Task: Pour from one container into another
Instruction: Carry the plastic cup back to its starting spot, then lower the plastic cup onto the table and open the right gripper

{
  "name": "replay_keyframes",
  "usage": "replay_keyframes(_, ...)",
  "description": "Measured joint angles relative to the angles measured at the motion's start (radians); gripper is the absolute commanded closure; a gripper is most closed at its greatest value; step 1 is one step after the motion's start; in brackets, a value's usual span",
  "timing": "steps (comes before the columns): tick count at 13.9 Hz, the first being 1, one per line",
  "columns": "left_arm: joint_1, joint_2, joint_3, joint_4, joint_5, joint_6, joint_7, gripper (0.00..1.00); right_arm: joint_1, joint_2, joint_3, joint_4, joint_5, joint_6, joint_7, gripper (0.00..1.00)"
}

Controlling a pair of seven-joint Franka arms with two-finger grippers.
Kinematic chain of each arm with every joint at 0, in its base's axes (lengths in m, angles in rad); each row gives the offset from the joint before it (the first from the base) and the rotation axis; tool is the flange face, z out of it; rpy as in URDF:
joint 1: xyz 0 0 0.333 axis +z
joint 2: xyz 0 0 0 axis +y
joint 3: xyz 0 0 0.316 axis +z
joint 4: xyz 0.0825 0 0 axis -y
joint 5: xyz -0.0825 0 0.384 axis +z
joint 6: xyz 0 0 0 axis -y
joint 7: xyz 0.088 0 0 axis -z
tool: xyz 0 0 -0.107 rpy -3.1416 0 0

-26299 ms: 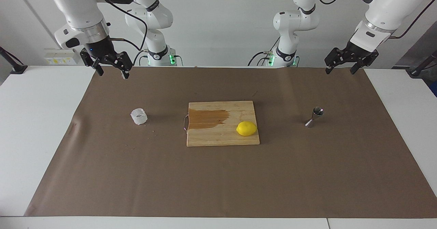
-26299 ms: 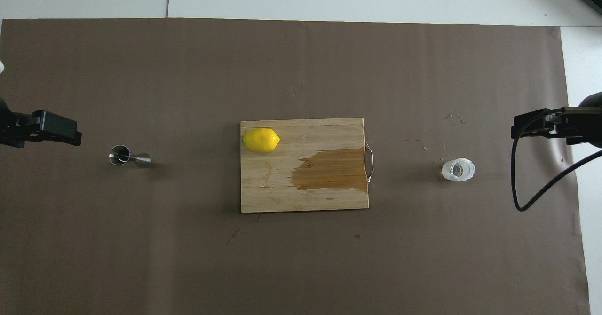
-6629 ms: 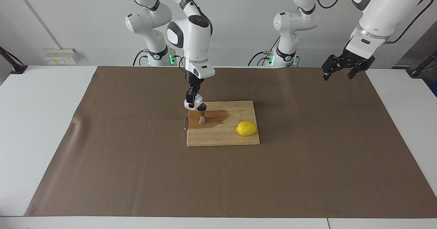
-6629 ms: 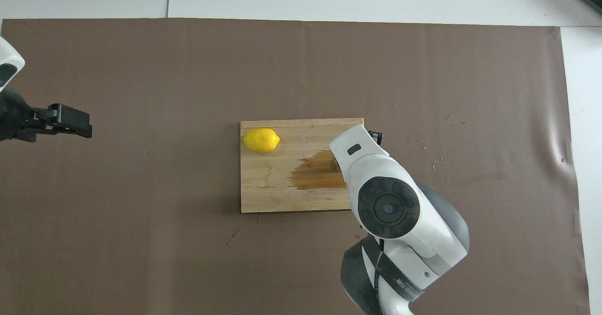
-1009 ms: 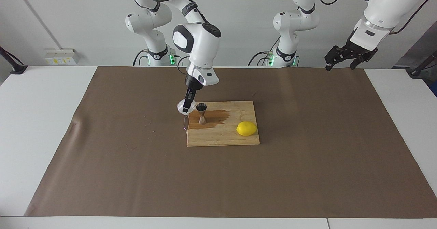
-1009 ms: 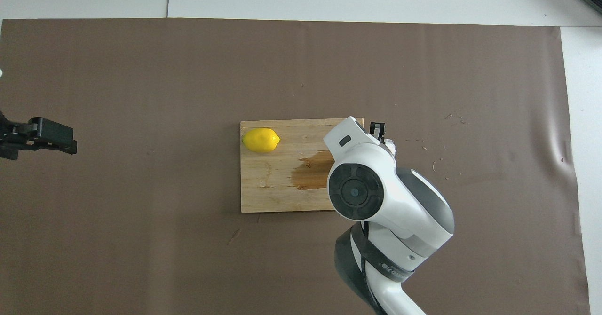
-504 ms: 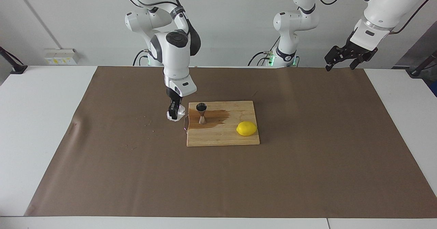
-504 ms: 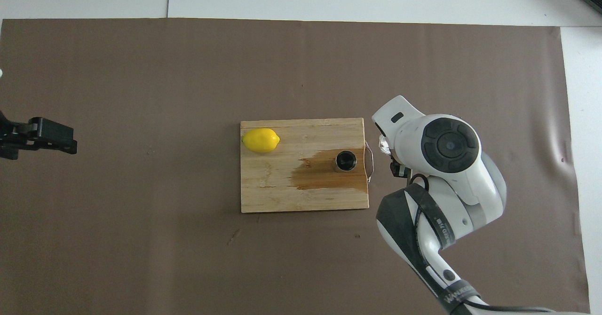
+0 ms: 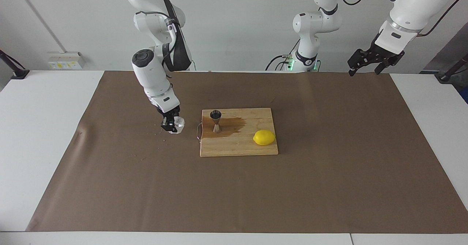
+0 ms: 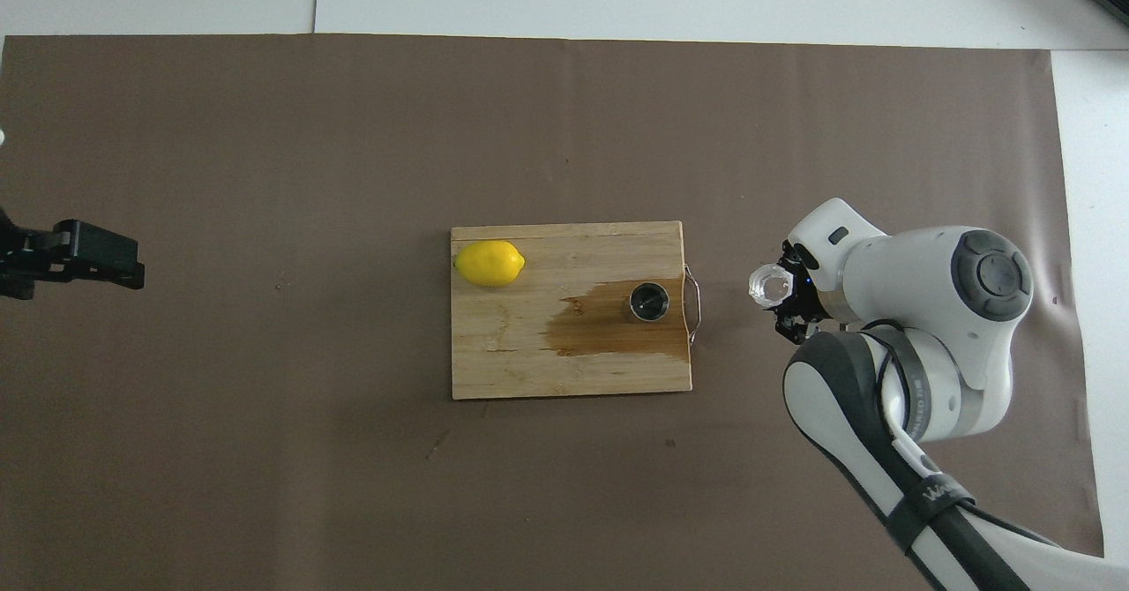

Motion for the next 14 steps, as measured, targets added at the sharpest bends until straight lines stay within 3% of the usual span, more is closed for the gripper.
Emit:
replay_keyframes(2, 0.0, 0.0, 0.0, 0.0, 0.0, 0.0, 0.0, 0.0, -0.037, -0.006, 0.0, -0.035, 0.093, 0.026, -0.119, 1.0)
replay_keyframes(6, 0.0, 0.0, 0.0, 0.0, 0.0, 0.0, 0.0, 0.0, -0.116, -0.003, -0.001, -0.123, 0.437, 0.092, -0.516, 1.0)
replay_keyframes(8, 0.0, 0.0, 0.0, 0.0, 0.0, 0.0, 0.0, 0.0, -0.165, 0.004, -0.003, -0.145, 0.55, 0.095, -0.681, 1.0)
replay_keyframes(14, 0.0, 0.0, 0.0, 0.0, 0.0, 0.0, 0.0, 0.0, -0.277, 0.006, -0.004, -0.161, 0.573, 0.08, -0.825, 1.0)
